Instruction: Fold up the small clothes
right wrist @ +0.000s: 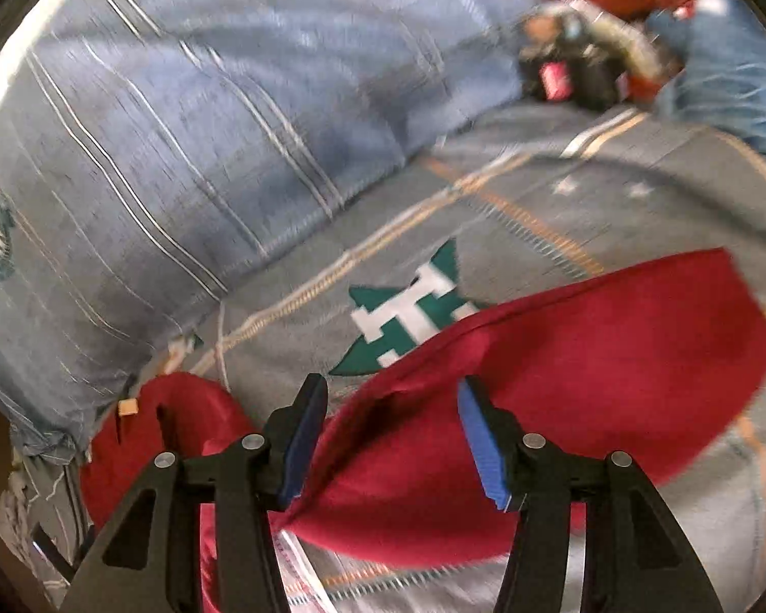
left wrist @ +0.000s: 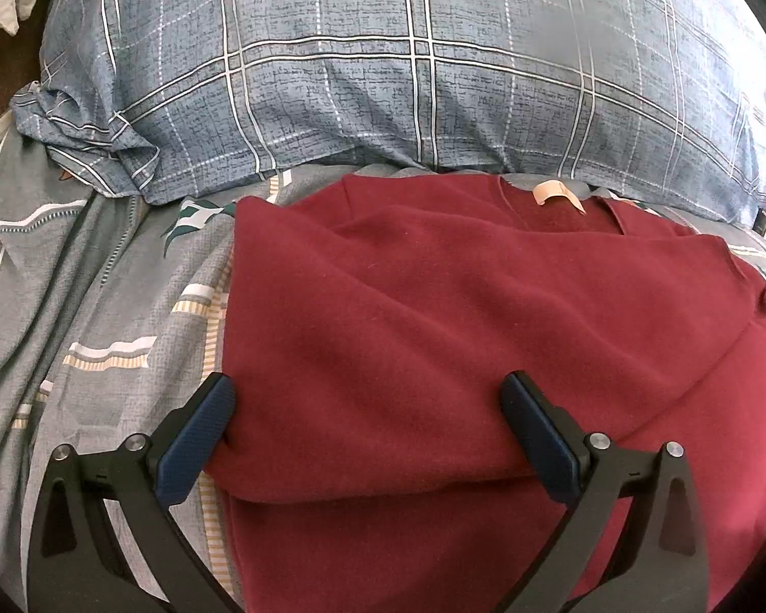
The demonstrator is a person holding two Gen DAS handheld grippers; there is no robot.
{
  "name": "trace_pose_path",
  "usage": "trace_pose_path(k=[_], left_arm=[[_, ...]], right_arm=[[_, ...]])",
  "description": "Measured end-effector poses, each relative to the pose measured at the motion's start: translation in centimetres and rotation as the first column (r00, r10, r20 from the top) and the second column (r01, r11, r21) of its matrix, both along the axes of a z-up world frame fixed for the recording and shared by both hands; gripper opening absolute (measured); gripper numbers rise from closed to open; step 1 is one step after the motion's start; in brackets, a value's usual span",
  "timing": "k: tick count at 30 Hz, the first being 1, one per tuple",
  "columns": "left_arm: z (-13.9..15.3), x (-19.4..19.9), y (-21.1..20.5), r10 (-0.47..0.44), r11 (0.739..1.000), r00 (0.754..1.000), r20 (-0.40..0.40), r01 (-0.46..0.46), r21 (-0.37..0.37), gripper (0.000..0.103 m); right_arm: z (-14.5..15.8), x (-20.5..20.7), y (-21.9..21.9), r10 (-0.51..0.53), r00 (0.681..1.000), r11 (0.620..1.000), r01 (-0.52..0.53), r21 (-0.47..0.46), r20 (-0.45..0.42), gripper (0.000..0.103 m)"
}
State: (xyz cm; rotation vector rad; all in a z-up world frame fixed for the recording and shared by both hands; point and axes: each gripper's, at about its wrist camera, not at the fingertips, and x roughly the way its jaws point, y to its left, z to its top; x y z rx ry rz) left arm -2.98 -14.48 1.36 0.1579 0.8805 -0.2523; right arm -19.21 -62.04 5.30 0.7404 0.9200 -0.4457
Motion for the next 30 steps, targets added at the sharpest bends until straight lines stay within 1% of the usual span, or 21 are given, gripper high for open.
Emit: trace_pose_path(k=[2,3,4,5,6,9,11,13,16,18,19,20,21,22,23,24,25,27,28,29,30], left_arm=[[0.1,0.0,0.0,0.0,1.0,1.0,-0.003,0.0,-0.002,0.103],[0.1,0.0,0.1,0.001,1.0,1.0,-0.005,-0.001,-0.006,0.103],[0.2,0.1,0.2,0.005,1.0,1.0,-0.007,-0.005,-0.01,0.103],[0.4,0.1,0.3,0.011,1.0,1.0,-0.008,-0.011,-0.016,0.103],[0.6,0.1,0.5,0.019,0.999,1.0,-0.006,-0.019,-0.029,0.103],[1.7,0.0,1.5,0.051,0.997,0.998,0.025,-0.05,-0.064,0.103],[2.5,0.0,2.0,0.071,0.994,0.996,0.046,-0.067,-0.087,0.103],[3.0,0.1,2.7,0.087,0.99,0.995,0.053,-0.08,-0.116,0.103],[3.3,0.4,3.6,0.111,0.982,0.993,0.047,-0.102,-0.156,0.103],[3.3,0.7,4.3,0.129,0.977,0.991,0.035,-0.121,-0.177,0.103],[3.3,0.9,4.5,0.137,0.974,0.99,0.029,-0.129,-0.185,0.103],[3.3,1.0,4.8,0.144,0.972,0.989,0.024,-0.137,-0.192,0.103],[3.3,1.1,5.1,0.154,0.968,0.988,0.018,-0.147,-0.202,0.103],[3.2,1.3,5.4,0.163,0.964,0.986,0.012,-0.157,-0.213,0.103],[3.1,1.3,5.6,0.168,0.962,0.986,0.008,-0.162,-0.219,0.103],[3.1,1.4,5.7,0.171,0.96,0.985,0.004,-0.166,-0.225,0.103],[3.0,1.5,5.8,0.17,0.96,0.985,0.001,-0.166,-0.225,0.103],[3.0,1.5,5.7,0.164,0.963,0.986,0.003,-0.159,-0.219,0.103],[3.0,1.4,5.5,0.157,0.964,0.988,0.006,-0.152,-0.218,0.103],[3.1,1.3,5.4,0.15,0.966,0.989,0.008,-0.144,-0.216,0.103],[3.1,1.3,5.2,0.141,0.967,0.99,0.01,-0.136,-0.214,0.103]], right_arm=[[-0.9,1.0,-0.1,-0.001,1.0,1.0,0.001,0.001,-0.017,0.055],[-1.0,1.3,0.0,0.006,1.0,1.0,-0.006,-0.025,-0.017,0.051],[-1.0,1.5,0.1,0.016,1.0,0.998,-0.018,-0.058,-0.023,0.033],[-1.1,1.7,0.2,0.026,0.999,0.995,-0.03,-0.096,-0.045,0.02],[-1.2,1.6,0.2,0.029,0.998,0.994,-0.034,-0.104,-0.048,0.012],[0.1,0.6,0.4,0.036,0.999,0.993,-0.034,-0.116,0.015,0.008],[2.3,0.0,1.5,0.066,0.994,0.989,-0.054,-0.136,0.083,0.007],[5.1,-0.2,3.1,0.125,0.979,0.982,-0.099,-0.159,0.158,0.007],[9.6,0.8,7.0,0.255,0.934,0.955,-0.202,-0.219,0.249,0.007],[12.1,2.1,10.5,0.369,0.881,0.92,-0.299,-0.254,0.297,0.007],[13.0,2.9,12.4,0.425,0.849,0.897,-0.349,-0.271,0.313,0.006],[13.8,3.6,14.6,0.489,0.808,0.867,-0.408,-0.288,0.328,0.006],[14.2,4.3,16.9,0.547,0.769,0.833,-0.461,-0.305,0.332,0.005],[14.3,5.1,19.6,0.607,0.722,0.793,-0.52,-0.318,0.333,0.005],[13.9,5.8,21.5,0.65,0.687,0.76,-0.567,-0.318,0.327,0.005],[13.0,6.5,23.7,0.695,0.656,0.719,-0.618,-0.317,0.296,0.005],[11.4,7.4,25.9,0.731,0.64,0.681,-0.66,-0.319,0.238,0.005],[8.3,8.2,28.0,0.766,0.62,0.639,-0.711,-0.293,0.17,0.005],[6.5,8.7,28.7,0.775,0.616,0.629,-0.732,-0.262,0.139,0.006],[4.4,9.3,29.1,0.777,0.622,0.626,-0.748,-0.221,0.097,0.008],[2.7,9.6,29.0,0.769,0.636,0.634,-0.75,-0.188,0.056,0.011]])
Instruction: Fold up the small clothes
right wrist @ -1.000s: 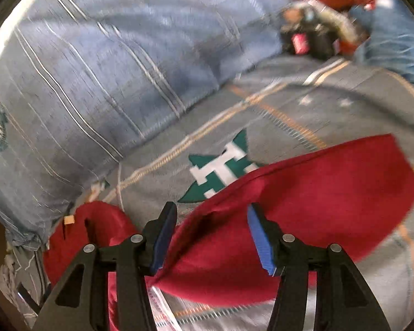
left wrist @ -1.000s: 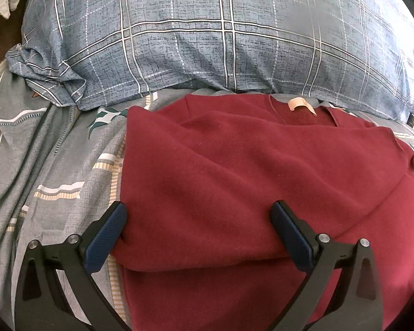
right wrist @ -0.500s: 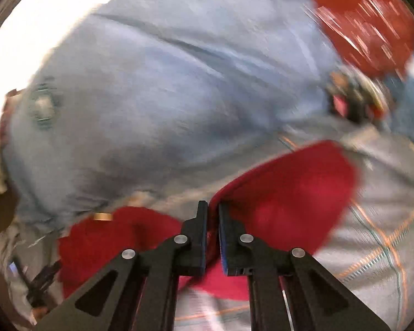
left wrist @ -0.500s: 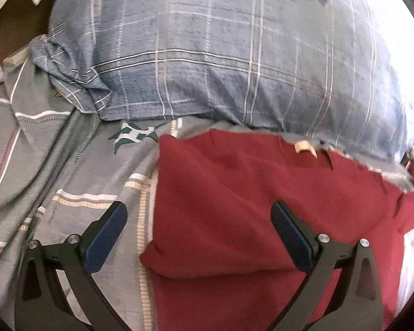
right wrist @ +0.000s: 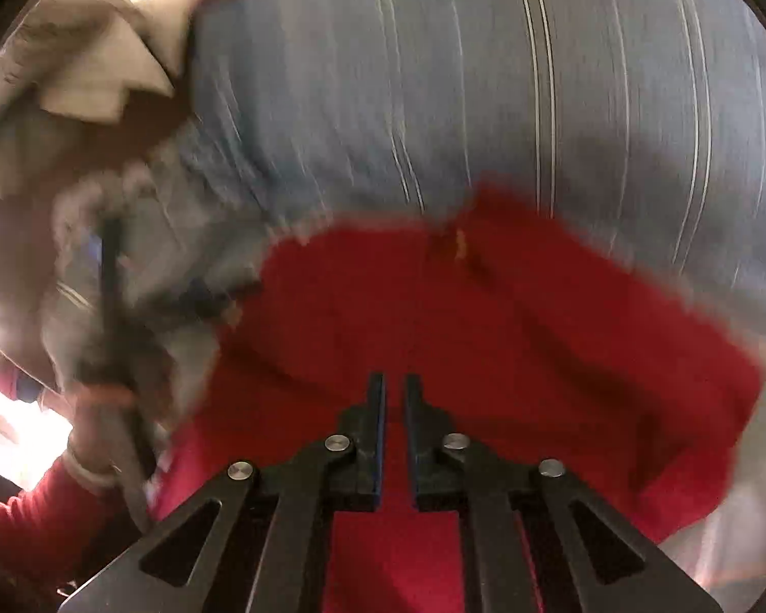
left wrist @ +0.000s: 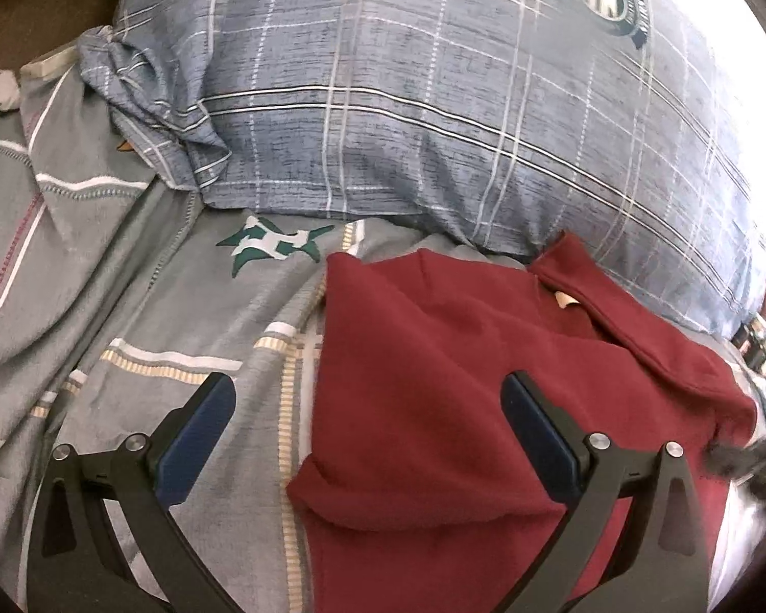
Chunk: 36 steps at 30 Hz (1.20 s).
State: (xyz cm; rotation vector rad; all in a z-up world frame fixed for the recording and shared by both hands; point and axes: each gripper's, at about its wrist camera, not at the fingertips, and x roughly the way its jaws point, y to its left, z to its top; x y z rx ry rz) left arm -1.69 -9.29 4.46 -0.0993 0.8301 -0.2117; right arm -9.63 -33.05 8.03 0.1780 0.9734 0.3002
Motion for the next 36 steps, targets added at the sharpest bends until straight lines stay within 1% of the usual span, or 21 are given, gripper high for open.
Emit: trace_pose_path(k=[1,2,3,4,5,7,8,9,11,13,18,20,21,22,25,27,29,33,34,36], left_arm=[[0.1,-0.1,-0.2,-0.008,1.0,1.0,0.004,0.008,0.004,0.103],[0.1,-0.2,-0.4,-0.011,1.0,1.0,0.01,0.011,0.009,0.103],[0.0,-0.2,-0.6,-0.011,1.0,1.0,0.011,0.011,0.012,0.103],[-0.1,-0.2,-0.8,-0.013,1.0,1.0,0.006,0.013,0.014,0.103],[-0.3,-0.1,-1.0,-0.02,1.0,1.0,-0.002,0.02,0.015,0.103],[-0.7,-0.1,-1.4,-0.028,0.999,1.0,-0.011,0.028,0.029,0.103],[-0.8,-0.1,-1.5,-0.03,0.999,1.0,-0.011,0.03,0.039,0.103],[-1.0,-0.1,-1.6,-0.033,0.998,0.999,-0.011,0.034,0.053,0.103],[-1.1,-0.1,-1.7,-0.038,0.996,0.999,-0.013,0.039,0.074,0.103],[-1.0,0.0,-1.5,-0.037,0.996,0.999,-0.008,0.038,0.081,0.103],[-0.9,0.5,-0.6,-0.016,0.996,1.0,-0.004,0.016,0.086,0.103],[-1.0,0.8,-0.1,-0.004,0.997,1.0,-0.014,0.005,0.073,0.103],[-1.0,0.9,0.2,0.005,0.998,1.0,-0.018,-0.004,0.066,0.103],[-1.0,1.0,0.5,0.013,0.998,1.0,-0.019,-0.012,0.058,0.103],[-0.8,1.0,1.1,0.03,0.999,0.999,-0.021,-0.03,0.033,0.103],[-0.6,0.9,1.4,0.04,0.999,0.999,-0.022,-0.04,0.009,0.103],[-0.5,0.8,1.4,0.039,0.999,0.999,-0.021,-0.039,-0.003,0.103],[-0.5,0.6,1.1,0.036,0.999,0.999,-0.013,-0.036,0.009,0.103],[-0.4,0.6,1.2,0.035,0.999,0.999,-0.012,-0.035,0.004,0.103],[-0.1,0.5,1.5,0.039,0.999,0.999,-0.002,-0.039,-0.019,0.103]], right_arm=[[-1.0,0.1,-0.1,-0.012,0.999,1.0,0.011,-0.017,-0.03,0.012],[-1.5,0.0,-0.3,-0.023,0.999,0.999,0.021,-0.041,-0.035,0.013],[-1.3,-0.2,-0.6,-0.039,0.999,0.997,0.039,-0.061,-0.013,0.017],[-0.7,-0.2,-0.9,-0.052,0.998,0.996,0.053,-0.069,0.02,0.027],[0.4,0.1,-1.2,-0.069,0.995,0.995,0.074,-0.066,0.074,0.033],[1.8,1.0,-1.3,-0.086,0.985,0.993,0.097,-0.07,0.149,0.049],[2.3,2.0,-1.0,-0.084,0.98,0.991,0.101,-0.088,0.183,0.051],[2.2,3.3,-0.6,-0.073,0.978,0.989,0.096,-0.112,0.195,0.051],[0.8,6.9,0.4,-0.051,0.984,0.981,0.081,-0.176,0.17,0.05],[-0.3,9.1,0.8,-0.041,0.99,0.974,0.069,-0.214,0.134,0.05],[-4.4,14.7,2.2,-0.042,0.998,0.967,0.053,-0.249,0.05,0.048],[-5.6,16.1,2.5,-0.049,0.999,0.954,0.053,-0.294,0.022,0.045],[-6.1,16.6,2.4,-0.064,0.998,0.946,0.063,-0.317,0.007,0.038],[-6.1,16.5,2.1,-0.075,0.997,0.947,0.075,-0.312,0.011,0.03],[-5.5,15.6,0.1,-0.091,0.996,0.972,0.088,-0.219,-0.001,0.015],[-5.2,14.6,-1.1,-0.104,0.995,0.974,0.102,-0.201,-0.004,0.007],[-4.6,13.5,-2.2,-0.111,0.994,0.98,0.111,-0.163,0.006,0.006],[-2.1,12.0,-2.9,-0.115,0.992,0.99,0.118,-0.072,0.054,0.006],[-1.3,11.6,-3.0,-0.106,0.992,0.993,0.109,-0.042,0.067,0.006],[0.4,10.6,-1.9,-0.053,0.994,0.998,0.051,0.029,0.095,0.006]])
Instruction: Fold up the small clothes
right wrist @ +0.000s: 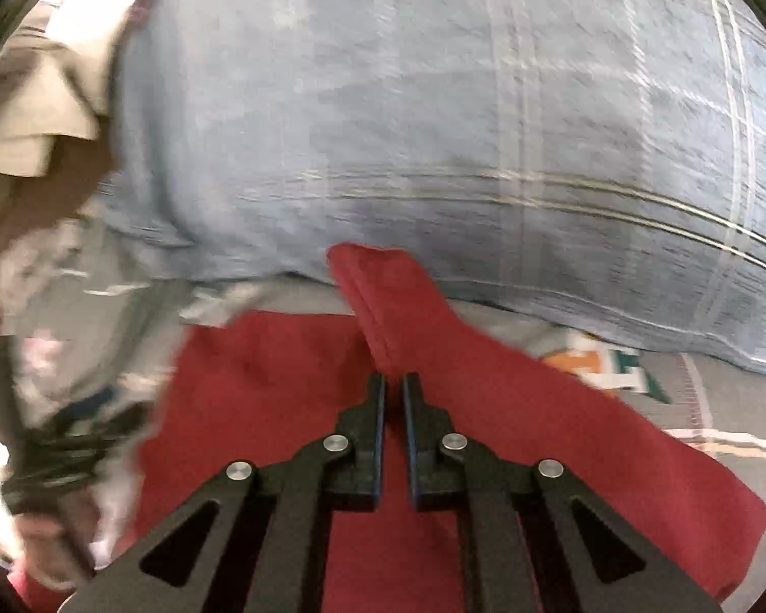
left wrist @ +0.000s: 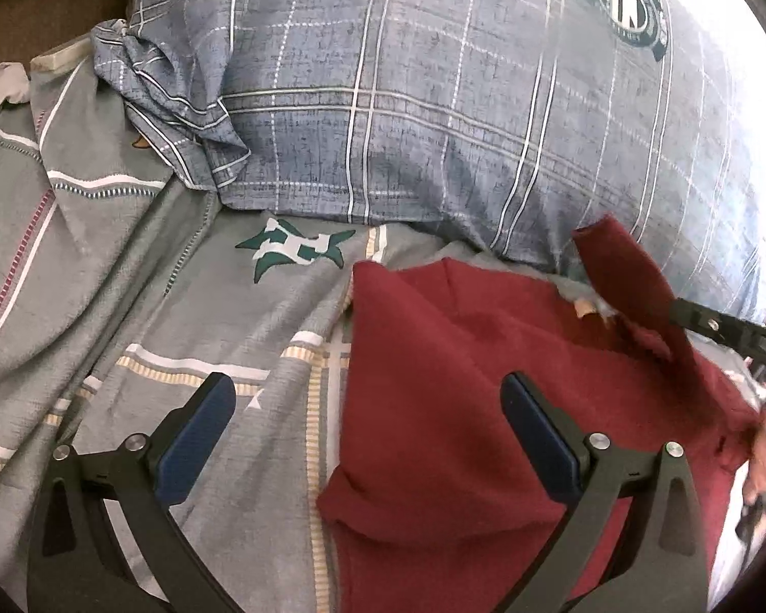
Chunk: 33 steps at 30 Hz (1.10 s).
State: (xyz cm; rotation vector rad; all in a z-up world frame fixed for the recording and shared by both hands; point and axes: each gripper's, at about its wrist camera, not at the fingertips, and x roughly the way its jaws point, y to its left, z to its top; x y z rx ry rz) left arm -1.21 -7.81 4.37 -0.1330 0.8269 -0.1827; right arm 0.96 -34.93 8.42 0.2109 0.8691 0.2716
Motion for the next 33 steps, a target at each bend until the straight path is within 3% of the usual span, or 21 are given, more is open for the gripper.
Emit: trace_pose_path(k=[3,7,9,11,14,18,21,23,24,26,28,30,31,33], left_arm=[[0.5,-0.1,0.7,0.006,0.999,1.0,0.014,-0.005,-0.042,0.103],[0.7,0.1,1.8,0.028,0.993,0.999,0.019,-0.026,-0.114,0.103],[0.5,0.3,1.7,0.02,0.991,1.0,0.01,-0.018,-0.135,0.103],[0.3,0.4,1.2,-0.001,0.991,1.0,0.003,0.001,-0.134,0.103],[0.4,0.1,0.4,-0.035,0.991,0.999,0.014,0.036,-0.125,0.103],[0.1,0.2,-0.6,-0.068,0.989,0.998,0.009,0.068,-0.131,0.103],[0.0,0.7,-1.5,-0.078,0.992,0.997,0.004,0.078,-0.097,0.102],[0.2,1.2,-2.4,-0.09,0.992,0.996,0.005,0.09,-0.093,0.096],[0.1,1.6,-3.1,-0.108,0.99,0.994,-0.005,0.107,-0.091,0.088],[-0.6,2.2,-4.9,-0.148,0.988,0.988,-0.046,0.145,-0.062,0.063],[-1.3,2.6,-7.1,-0.179,0.983,0.981,-0.076,0.182,0.027,0.028],[-1.4,2.7,-8.5,-0.18,0.975,0.981,-0.071,0.188,0.115,0.021],[-1.1,2.7,-8.6,-0.181,0.975,0.981,-0.066,0.188,0.119,0.007],[0.5,2.6,-8.0,-0.203,0.977,0.978,-0.048,0.205,0.051,0.006]], right_arm=[[1.4,-2.0,2.8,0.102,0.994,0.994,-0.103,0.027,0.027,0.006],[-0.6,-3.9,7.2,0.238,0.971,0.971,-0.238,0.032,0.002,0.007],[-2.9,-4.0,8.8,0.234,0.971,0.97,-0.236,-0.055,-0.044,0.016],[-4.2,-4.2,8.1,0.22,0.968,0.974,-0.226,-0.032,-0.121,0.029],[-2.0,-6.5,4.8,0.147,0.987,0.988,-0.143,0.054,-0.072,0.04],[2.4,-11.3,-1.3,-0.034,0.997,0.999,0.031,0.032,0.071,0.069],[3.8,-13.9,-5.9,-0.199,0.971,0.979,0.202,-0.013,0.131,0.072],[3.4,-14.7,-8.8,-0.286,0.949,0.957,0.29,-0.007,0.135,0.072],[2.9,-14.5,-10.0,-0.329,0.937,0.944,0.331,0.002,0.119,0.073],[1.7,-14.4,-12.7,-0.383,0.92,0.923,0.377,0.076,0.085,0.074],[0.5,-14.2,-15.0,-0.422,0.906,0.897,0.413,0.156,0.03,0.074],[-0.8,-13.8,-16.5,-0.439,0.898,0.88,0.436,0.185,-0.027,0.074],[-1.4,-13.5,-16.8,-0.44,0.896,0.873,0.441,0.21,-0.054,0.074],[-2.3,-12.8,-16.4,-0.412,0.906,0.869,0.421,0.26,-0.091,0.074]])
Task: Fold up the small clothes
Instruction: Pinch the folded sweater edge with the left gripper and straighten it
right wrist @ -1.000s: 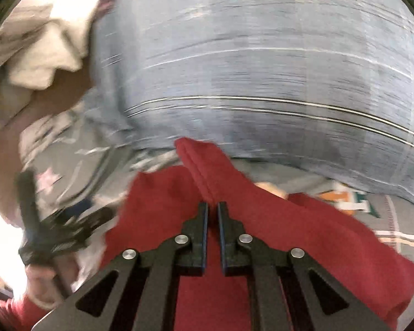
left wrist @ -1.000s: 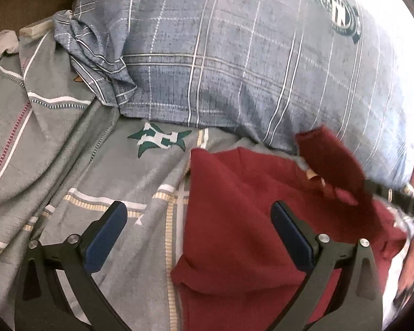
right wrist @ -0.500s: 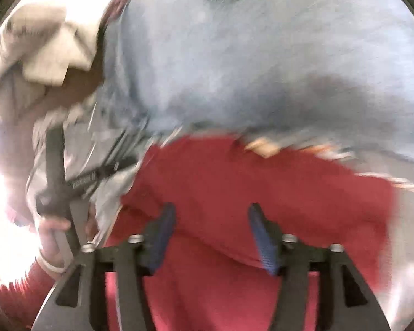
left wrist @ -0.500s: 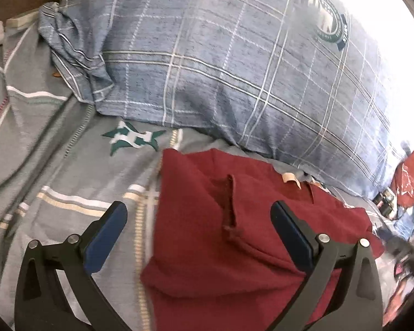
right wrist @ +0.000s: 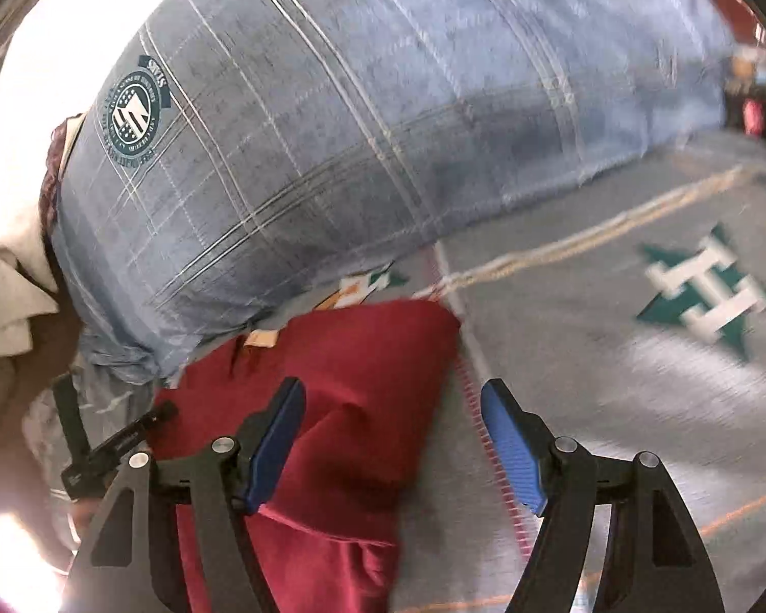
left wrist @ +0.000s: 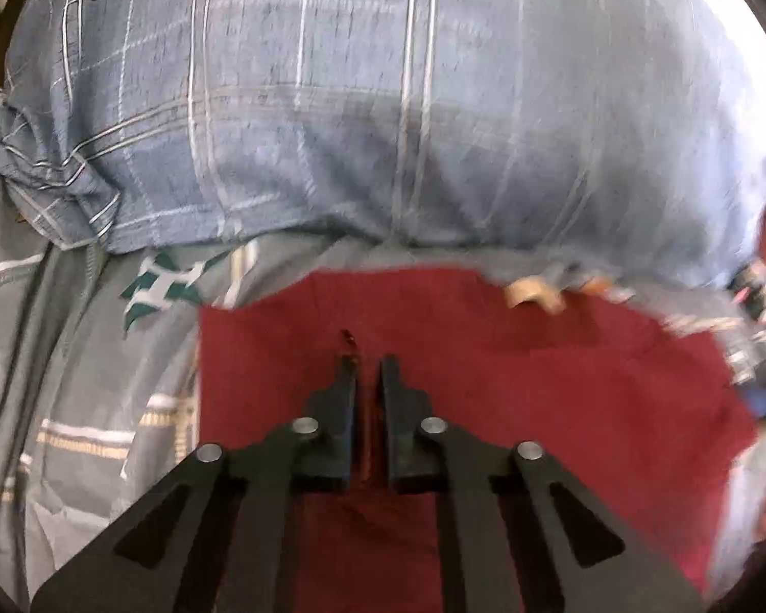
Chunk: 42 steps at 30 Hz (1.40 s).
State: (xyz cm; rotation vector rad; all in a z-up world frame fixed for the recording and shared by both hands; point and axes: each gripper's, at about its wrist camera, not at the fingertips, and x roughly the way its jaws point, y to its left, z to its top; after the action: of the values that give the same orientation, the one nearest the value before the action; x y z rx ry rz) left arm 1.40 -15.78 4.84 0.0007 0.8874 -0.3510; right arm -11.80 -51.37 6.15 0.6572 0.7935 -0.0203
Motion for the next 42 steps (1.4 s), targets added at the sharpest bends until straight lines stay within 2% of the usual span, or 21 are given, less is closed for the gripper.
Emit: trace_pose_path(k=[3,6,8,9,10,13,16,20,22,24,26,27,28,29,30,31,33,35,37,39,42], left_arm=[[2.7,-0.6,1.2,-0.006,0.998,0.999,0.037,0.008,-0.064,0.006],[3.9,-1.5,2.2,-0.005,0.999,0.998,0.06,0.008,-0.051,0.004],[3.5,-2.1,2.7,-0.001,0.999,0.999,0.042,0.003,-0.048,0.004],[3.0,-2.3,3.2,0.005,0.999,0.999,0.033,-0.003,-0.052,0.004],[2.5,-2.6,3.5,0.016,0.999,0.999,0.032,-0.015,-0.048,0.004],[-0.8,-2.0,4.0,0.047,0.998,0.999,-0.021,-0.048,-0.033,0.005],[-3.2,-1.6,3.8,0.075,0.996,0.995,-0.064,-0.078,-0.042,0.007],[-2.9,-1.3,3.7,0.079,0.996,0.996,-0.049,-0.081,-0.042,0.01],[-2.8,-1.4,3.7,0.081,0.996,0.996,-0.042,-0.083,-0.041,0.015],[-3.1,-1.4,4.0,0.093,0.995,0.995,-0.046,-0.095,-0.039,0.021],[-3.4,-1.3,4.2,0.115,0.992,0.992,-0.046,-0.117,-0.043,0.027],[-3.4,-1.3,4.3,0.119,0.992,0.992,-0.046,-0.121,-0.039,0.032],[-3.3,-1.2,4.3,0.123,0.992,0.991,-0.045,-0.125,-0.033,0.039],[-3.2,-1.3,4.3,0.13,0.991,0.991,-0.042,-0.132,-0.028,0.043],[-2.9,-1.4,4.4,0.143,0.989,0.989,-0.034,-0.143,-0.021,0.051],[-2.7,-1.6,4.6,0.15,0.988,0.988,-0.025,-0.151,-0.018,0.057],[-2.1,-2.1,4.9,0.164,0.986,0.986,0.012,-0.164,-0.016,0.059],[-1.5,-2.5,4.8,0.169,0.986,0.984,0.05,-0.169,0.0,0.063],[-1.0,-2.8,4.6,0.168,0.986,0.982,0.087,-0.169,0.006,0.065],[-1.0,-2.9,4.3,0.164,0.986,0.981,0.102,-0.165,0.009,0.068],[-2.0,-2.3,3.5,0.142,0.988,0.986,0.087,-0.147,0.056,0.069]], right_arm=[[-0.6,1.0,0.8,0.033,0.999,0.999,-0.033,0.002,-0.009,0.074],[-1.4,2.3,1.5,0.033,0.999,0.999,-0.034,-0.036,-0.034,0.073],[-1.9,2.9,1.7,0.033,0.999,0.999,-0.034,-0.024,-0.039,0.055],[-1.9,3.1,1.9,0.024,0.999,0.999,-0.026,-0.048,-0.03,0.029],[-1.8,3.2,2.0,0.016,1.0,0.996,-0.018,-0.082,-0.026,0.012],[-0.9,3.7,2.7,-0.015,1.0,0.97,0.015,-0.244,0.004,0.012],[-1.6,3.7,2.3,-0.05,0.999,0.971,0.045,-0.236,-0.015,0.013],[0.7,2.3,2.2,-0.035,0.999,0.977,0.026,-0.213,-0.036,0.025],[2.2,1.2,3.3,0.056,0.998,0.979,-0.056,-0.195,-0.006,0.047],[2.8,0.0,5.2,0.159,0.987,0.957,-0.155,-0.244,-0.002,0.057],[1.7,-0.4,6.7,0.228,0.971,0.925,-0.24,-0.295,-0.076,0.053],[0.3,-0.3,7.0,0.237,0.959,0.908,-0.275,-0.316,-0.153,0.047],[-1.2,-0.1,7.0,0.216,0.949,0.895,-0.287,-0.342,-0.231,0.037],[-2.3,-0.2,6.8,0.202,0.941,0.882,-0.296,-0.368,-0.272,0.038],[-1.8,-0.6,6.6,0.205,0.949,0.886,-0.284,-0.367,-0.24,0.037],[-1.4,-0.8,6.4,0.208,0.944,0.889,-0.292,-0.352,-0.257,0.038],[0.0,-1.5,5.7,0.234,0.948,0.901,-0.294,-0.318,-0.214,0.043],[1.3,-1.8,4.6,0.209,0.966,0.932,-0.243,-0.268,-0.15,0.044],[2.0,-1.6,3.8,0.178,0.981,0.954,-0.193,-0.231,-0.083,0.053],[2.0,-0.5,4.3,0.149,0.987,0.948,-0.162,-0.273,-0.066,0.053],[1.0,1.4,7.1,0.198,0.976,0.915,-0.216,-0.342,-0.087,0.049]])
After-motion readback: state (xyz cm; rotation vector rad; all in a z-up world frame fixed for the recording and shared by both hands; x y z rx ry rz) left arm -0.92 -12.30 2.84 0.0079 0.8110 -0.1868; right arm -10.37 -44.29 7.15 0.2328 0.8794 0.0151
